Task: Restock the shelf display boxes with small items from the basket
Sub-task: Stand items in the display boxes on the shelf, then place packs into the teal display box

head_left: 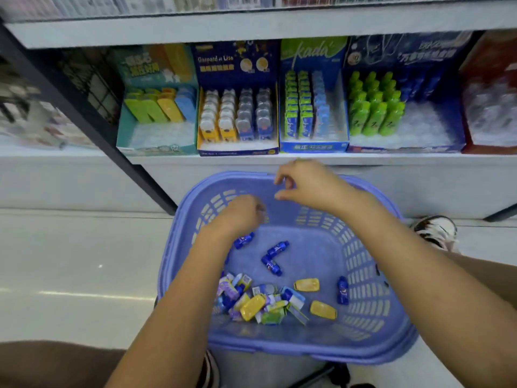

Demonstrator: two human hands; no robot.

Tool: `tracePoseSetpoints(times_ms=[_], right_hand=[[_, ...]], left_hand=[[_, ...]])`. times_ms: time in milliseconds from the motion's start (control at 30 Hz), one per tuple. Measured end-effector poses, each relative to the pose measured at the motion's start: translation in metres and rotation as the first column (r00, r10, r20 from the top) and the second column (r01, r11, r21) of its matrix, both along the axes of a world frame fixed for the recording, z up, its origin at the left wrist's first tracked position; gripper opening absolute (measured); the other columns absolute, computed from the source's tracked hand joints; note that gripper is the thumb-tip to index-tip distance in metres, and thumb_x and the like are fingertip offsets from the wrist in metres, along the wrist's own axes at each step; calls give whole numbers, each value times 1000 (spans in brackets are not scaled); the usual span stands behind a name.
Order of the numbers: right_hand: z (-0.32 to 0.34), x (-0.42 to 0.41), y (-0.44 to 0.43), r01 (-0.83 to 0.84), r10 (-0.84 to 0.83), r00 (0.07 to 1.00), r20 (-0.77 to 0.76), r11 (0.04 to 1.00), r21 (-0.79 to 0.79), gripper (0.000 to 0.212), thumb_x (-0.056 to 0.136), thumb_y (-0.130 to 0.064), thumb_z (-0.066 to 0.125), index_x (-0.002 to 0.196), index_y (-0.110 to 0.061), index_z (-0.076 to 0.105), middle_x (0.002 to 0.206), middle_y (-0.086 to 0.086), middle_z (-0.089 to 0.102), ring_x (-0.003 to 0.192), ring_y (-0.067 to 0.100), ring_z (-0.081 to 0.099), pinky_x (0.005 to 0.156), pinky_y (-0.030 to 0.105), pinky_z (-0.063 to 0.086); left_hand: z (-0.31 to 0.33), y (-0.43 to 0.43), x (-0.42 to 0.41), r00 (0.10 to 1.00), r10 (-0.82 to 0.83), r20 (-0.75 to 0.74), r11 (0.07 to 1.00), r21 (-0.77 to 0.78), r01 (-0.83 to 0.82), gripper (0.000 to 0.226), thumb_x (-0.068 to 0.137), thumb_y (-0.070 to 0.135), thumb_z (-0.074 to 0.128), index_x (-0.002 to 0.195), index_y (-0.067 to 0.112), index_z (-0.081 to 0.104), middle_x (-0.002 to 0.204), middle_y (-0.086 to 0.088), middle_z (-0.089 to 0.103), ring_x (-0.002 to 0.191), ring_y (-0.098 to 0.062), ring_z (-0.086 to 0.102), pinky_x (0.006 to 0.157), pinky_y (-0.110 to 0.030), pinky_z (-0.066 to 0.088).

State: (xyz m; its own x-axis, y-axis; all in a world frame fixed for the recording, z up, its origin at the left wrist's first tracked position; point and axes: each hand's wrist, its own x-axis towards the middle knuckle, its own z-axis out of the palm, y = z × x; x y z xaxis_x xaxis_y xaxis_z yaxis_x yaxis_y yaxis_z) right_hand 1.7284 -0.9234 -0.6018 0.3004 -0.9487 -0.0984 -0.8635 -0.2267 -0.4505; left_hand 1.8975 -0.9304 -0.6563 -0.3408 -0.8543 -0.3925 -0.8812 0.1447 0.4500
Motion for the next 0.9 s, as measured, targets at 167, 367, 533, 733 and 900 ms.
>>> tracePoseSetpoints(times_ms=[167, 367, 533, 733, 900], right_hand=[[-94, 41, 36, -152, 257, 957, -136, 841, 520, 33, 78, -19, 71, 110, -13, 65, 112, 9, 66, 94, 25, 59, 64, 22, 35], [-144, 41, 57, -115, 425, 850, -310, 725, 679, 23, 81, -13, 69, 103, -7, 64, 98, 16, 61, 80, 22, 51, 67, 25, 36], [-162, 17, 62, 58, 406, 786, -466, 702, 710, 46, 78, -19, 74, 118, -4, 60, 115, 15, 60, 100, 27, 58, 81, 31, 43], [-170, 14, 70, 145, 462, 721, -516, 628, 765, 52, 76, -35, 77, 116, -7, 62, 118, 5, 63, 110, 25, 60, 77, 32, 42], [-182, 6, 87, 106, 528, 773, -352, 439, 892, 30, 81, -24, 73, 100, -2, 64, 81, 8, 65, 59, 17, 58, 55, 23, 50]], left_hand=[[-59, 35, 24, 897, -325, 299, 887, 424, 180, 42, 87, 16, 65, 128, 10, 56, 130, -11, 56, 114, -28, 56, 81, -26, 42], [-92, 73, 14, 829, -462, 315, 789, 573, 222, 53, 77, 39, 75, 107, -2, 62, 110, -18, 65, 100, -32, 63, 72, -31, 45], [-101, 74, 15, 844, -444, 302, 791, 575, 211, 50, 76, 36, 76, 103, -3, 64, 105, -20, 68, 95, -32, 66, 74, -34, 52], [-99, 62, 18, 864, -406, 296, 796, 579, 176, 24, 81, 30, 66, 71, 8, 60, 71, -12, 63, 63, -26, 62, 67, -32, 50], [-100, 54, 17, 885, -375, 277, 764, 633, 125, 36, 85, 38, 64, 65, 10, 52, 67, -7, 60, 66, -27, 59, 73, -35, 51]])
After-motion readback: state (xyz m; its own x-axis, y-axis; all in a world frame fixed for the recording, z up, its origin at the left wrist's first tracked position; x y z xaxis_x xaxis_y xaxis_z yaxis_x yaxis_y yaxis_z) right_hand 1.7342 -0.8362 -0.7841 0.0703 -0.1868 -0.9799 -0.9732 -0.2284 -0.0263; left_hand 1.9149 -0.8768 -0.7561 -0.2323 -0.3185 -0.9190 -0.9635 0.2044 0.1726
